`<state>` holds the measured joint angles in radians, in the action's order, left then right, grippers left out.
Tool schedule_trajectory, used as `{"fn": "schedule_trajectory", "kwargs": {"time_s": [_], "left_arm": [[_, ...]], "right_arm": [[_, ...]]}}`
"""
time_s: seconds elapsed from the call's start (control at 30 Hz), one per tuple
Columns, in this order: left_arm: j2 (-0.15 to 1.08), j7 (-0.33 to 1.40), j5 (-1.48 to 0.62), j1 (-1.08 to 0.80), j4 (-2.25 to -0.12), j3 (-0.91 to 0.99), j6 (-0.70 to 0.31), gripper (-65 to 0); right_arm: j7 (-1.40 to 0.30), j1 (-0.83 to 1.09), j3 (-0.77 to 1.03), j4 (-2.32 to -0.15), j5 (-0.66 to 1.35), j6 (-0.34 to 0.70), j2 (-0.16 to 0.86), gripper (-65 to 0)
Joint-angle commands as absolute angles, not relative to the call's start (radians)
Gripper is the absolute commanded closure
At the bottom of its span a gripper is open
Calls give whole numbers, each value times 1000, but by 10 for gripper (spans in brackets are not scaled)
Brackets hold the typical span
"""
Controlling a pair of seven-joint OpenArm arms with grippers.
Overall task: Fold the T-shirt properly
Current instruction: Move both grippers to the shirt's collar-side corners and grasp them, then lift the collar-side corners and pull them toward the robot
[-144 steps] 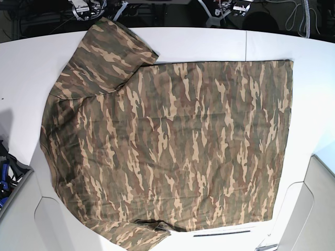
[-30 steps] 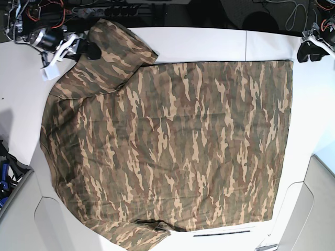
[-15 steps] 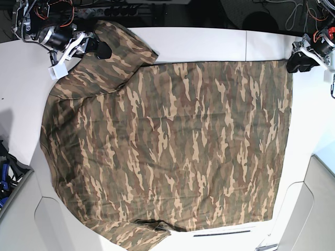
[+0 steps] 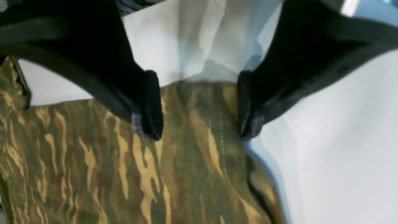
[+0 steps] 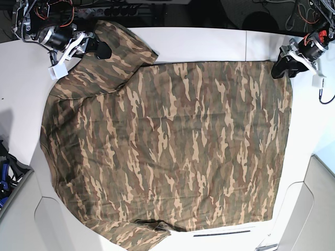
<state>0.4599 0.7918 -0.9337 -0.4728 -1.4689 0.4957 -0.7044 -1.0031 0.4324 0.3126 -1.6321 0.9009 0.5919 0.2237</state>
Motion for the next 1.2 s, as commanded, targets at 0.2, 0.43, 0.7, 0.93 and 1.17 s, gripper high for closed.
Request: {"fn": "schedule_trajectory", "kwargs": {"time_s": [0.2,0.43,0.7,0.93,1.17], "left_arm": [[469,797,-902,-482,-1472,492,-698,-16],[469,775,-919,-479,-1497,516,-698,0],[469,775,-1013,-479,-1604,635,-698,0],[468,775,-1081,-429,-1635,699,-698,0],[468,774,-1074,-345,-1635,686,-698,0]], "right_arm": [[-1021,438,314,-1638,883,588,230,-47],[-1029,438,318,-1650,892,590,230,0],[-1055,428,387,-1777,1010,596,230,0],[-1055,312,456,-1848,998,601,230,0],[-1050,183,456,-1847,954,601,230,0]]}}
